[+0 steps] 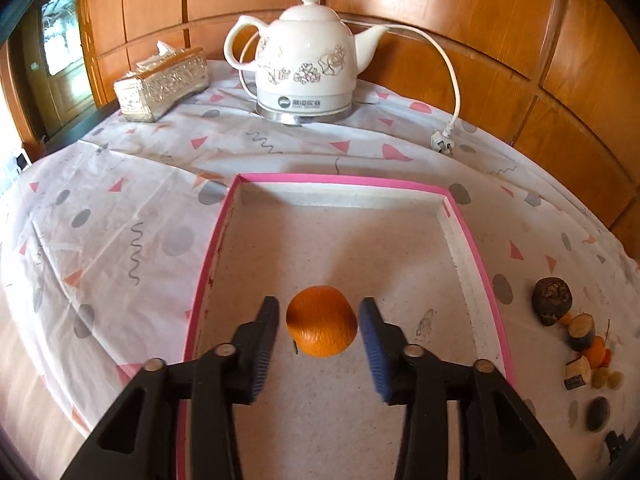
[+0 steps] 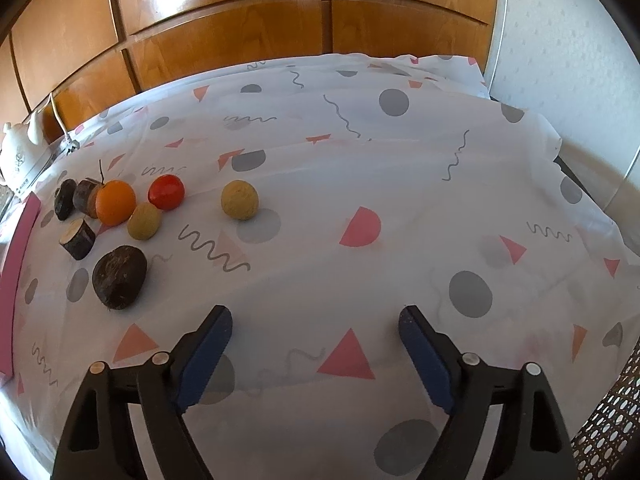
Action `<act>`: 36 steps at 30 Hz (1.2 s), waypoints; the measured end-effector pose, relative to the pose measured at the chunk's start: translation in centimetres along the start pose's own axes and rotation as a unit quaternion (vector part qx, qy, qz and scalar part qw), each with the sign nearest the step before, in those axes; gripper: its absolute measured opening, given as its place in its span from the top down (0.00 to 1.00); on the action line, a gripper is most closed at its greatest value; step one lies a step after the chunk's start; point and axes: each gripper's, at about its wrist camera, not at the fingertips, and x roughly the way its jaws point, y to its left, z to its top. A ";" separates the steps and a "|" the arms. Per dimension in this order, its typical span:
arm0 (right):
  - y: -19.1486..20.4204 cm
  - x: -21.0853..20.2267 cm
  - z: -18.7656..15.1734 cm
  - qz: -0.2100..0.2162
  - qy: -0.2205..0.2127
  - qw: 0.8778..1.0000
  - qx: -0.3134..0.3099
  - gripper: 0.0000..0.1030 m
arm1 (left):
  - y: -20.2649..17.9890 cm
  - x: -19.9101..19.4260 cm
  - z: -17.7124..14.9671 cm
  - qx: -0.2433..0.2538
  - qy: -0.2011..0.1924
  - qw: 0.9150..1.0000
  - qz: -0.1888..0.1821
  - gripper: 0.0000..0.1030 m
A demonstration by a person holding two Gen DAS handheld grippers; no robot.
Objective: Organize fruits
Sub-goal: 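Carry the orange with the left tool into the tray and release it, then reach the right tool to the small yellow fruit and grasp it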
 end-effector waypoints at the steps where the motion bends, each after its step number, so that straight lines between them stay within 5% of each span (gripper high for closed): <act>1: 0.1 -0.1 0.0 0.000 0.000 1.000 -0.001 0.19 | 0.0 -0.3 -0.1 -0.002 -0.004 1.000 0.000 0.47; 11: 0.5 -0.2 -0.4 0.001 -0.004 1.000 -0.012 0.23 | -0.3 -4.2 -1.7 -0.012 -0.036 0.999 -0.009 0.21; 22: 0.6 0.2 -0.3 0.007 0.005 1.000 -0.017 0.20 | -2.0 -9.3 -5.2 0.009 -0.087 0.995 -0.043 0.18; 27: 0.8 0.2 -0.5 0.004 0.006 1.000 -0.018 0.18 | -2.9 -10.5 -6.0 0.015 -0.097 0.993 -0.071 0.00; 36: 0.8 -0.1 -1.3 0.003 -0.019 1.000 -0.018 0.16 | -3.7 -10.6 -7.1 0.017 -0.097 0.992 -0.075 0.00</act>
